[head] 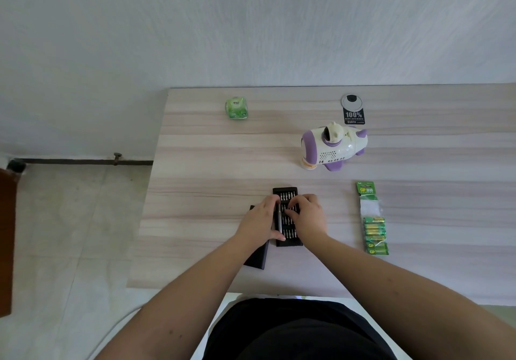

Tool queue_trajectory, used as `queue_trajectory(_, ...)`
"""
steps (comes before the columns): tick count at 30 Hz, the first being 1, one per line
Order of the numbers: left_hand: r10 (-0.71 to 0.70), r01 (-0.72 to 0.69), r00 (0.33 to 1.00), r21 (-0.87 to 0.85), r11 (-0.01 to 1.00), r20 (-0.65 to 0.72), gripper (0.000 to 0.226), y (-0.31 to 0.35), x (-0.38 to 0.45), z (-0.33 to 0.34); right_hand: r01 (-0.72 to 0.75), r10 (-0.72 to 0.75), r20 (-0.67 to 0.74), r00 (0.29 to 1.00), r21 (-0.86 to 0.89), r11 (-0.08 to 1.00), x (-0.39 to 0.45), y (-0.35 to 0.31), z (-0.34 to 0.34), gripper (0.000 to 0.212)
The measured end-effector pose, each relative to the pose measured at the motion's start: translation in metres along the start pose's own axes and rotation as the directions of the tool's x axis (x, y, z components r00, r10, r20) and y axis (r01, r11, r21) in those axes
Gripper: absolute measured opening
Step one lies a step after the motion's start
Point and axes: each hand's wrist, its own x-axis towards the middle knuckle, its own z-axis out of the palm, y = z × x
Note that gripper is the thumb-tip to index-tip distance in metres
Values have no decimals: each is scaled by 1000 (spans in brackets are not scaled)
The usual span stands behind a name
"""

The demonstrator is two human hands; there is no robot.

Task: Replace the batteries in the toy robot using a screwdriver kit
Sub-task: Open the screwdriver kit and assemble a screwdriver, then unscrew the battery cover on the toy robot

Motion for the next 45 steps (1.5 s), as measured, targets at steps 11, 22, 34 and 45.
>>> queue_trajectory(11, -51, 22, 994, -283, 959, -94, 65, -3, -3, 3, 9, -9, 13, 1000, 59, 998, 2, 6, 0, 7)
queue_trajectory(22, -245, 97, 951, -567, 818, -191, 40, 4, -7, 10, -31, 30, 9, 1000, 147, 989, -7, -1, -9, 4)
queue_trajectory(34, -129, -171, 913, -648, 742, -388, 21, 68, -53, -56, 97, -145, 5, 989, 716, 691, -53, -64, -102, 5)
queue_trajectory(45, 28, -423, 739, -431, 797, -673, 22, 142, -101, -133, 332, -337, -150, 929, 738, 587, -105, -124, -196, 4)
